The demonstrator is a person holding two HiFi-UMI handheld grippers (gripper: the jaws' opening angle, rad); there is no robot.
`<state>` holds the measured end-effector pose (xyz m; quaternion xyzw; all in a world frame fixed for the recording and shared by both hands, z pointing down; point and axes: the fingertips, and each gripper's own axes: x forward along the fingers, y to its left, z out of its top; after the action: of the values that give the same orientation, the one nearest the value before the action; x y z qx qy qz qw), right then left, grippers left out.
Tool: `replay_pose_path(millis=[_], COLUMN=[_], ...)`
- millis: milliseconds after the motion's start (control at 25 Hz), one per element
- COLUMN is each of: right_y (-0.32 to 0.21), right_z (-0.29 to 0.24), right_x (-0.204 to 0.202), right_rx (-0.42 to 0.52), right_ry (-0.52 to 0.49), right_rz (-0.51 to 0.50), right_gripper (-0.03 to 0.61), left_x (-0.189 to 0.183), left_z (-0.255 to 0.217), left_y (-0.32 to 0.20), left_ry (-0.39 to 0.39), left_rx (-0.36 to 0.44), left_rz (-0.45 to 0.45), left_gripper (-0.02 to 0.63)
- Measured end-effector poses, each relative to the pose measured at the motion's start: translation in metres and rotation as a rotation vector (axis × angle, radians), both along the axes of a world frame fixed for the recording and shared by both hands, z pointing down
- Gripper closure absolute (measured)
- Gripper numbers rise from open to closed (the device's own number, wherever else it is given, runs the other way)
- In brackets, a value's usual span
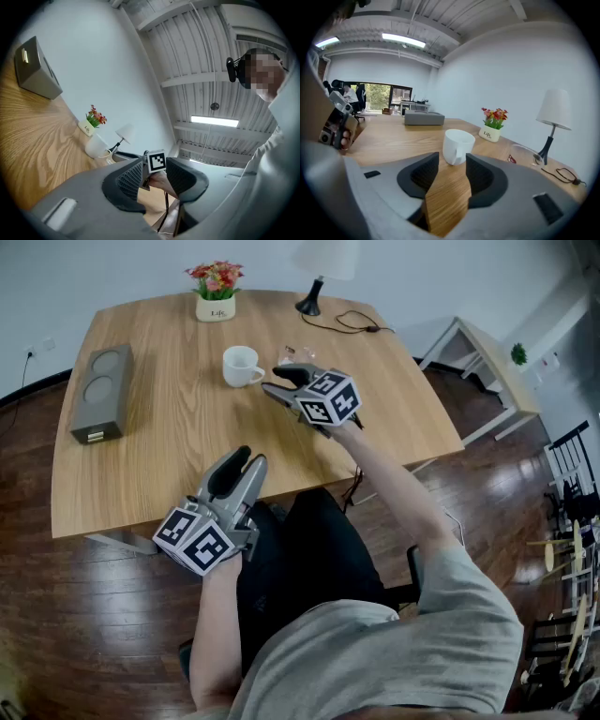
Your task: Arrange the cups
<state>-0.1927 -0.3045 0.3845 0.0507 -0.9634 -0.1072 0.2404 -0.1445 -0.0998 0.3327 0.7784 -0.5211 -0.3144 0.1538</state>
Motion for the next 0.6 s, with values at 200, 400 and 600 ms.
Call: replay_pose_path(millis=[200,400,600], right_y=[-0.018,-0.021,-0.011], right_z=[0.018,0.024,0.013], right_x=[-0.026,-0.036,-0.041], right_rx=[-0.008,-0.009,-0.073], right_ry=[0.1,0.154,0.1], right_rz=[0.035,0.032,0.024], right_gripper=[0.408,0.483,0.514], left_x=[-0.008,-0.016,-0.017], left_z=[0.0,0.0,0.002], left_y=[0.003,0.005,0.009], left_ry=[0.049,0.085,0.101], left_rx=[0.005,0.015,0.011], left_rz=[-0.003,-0.013,-0.015], left_gripper=[0.449,0.449,0.449])
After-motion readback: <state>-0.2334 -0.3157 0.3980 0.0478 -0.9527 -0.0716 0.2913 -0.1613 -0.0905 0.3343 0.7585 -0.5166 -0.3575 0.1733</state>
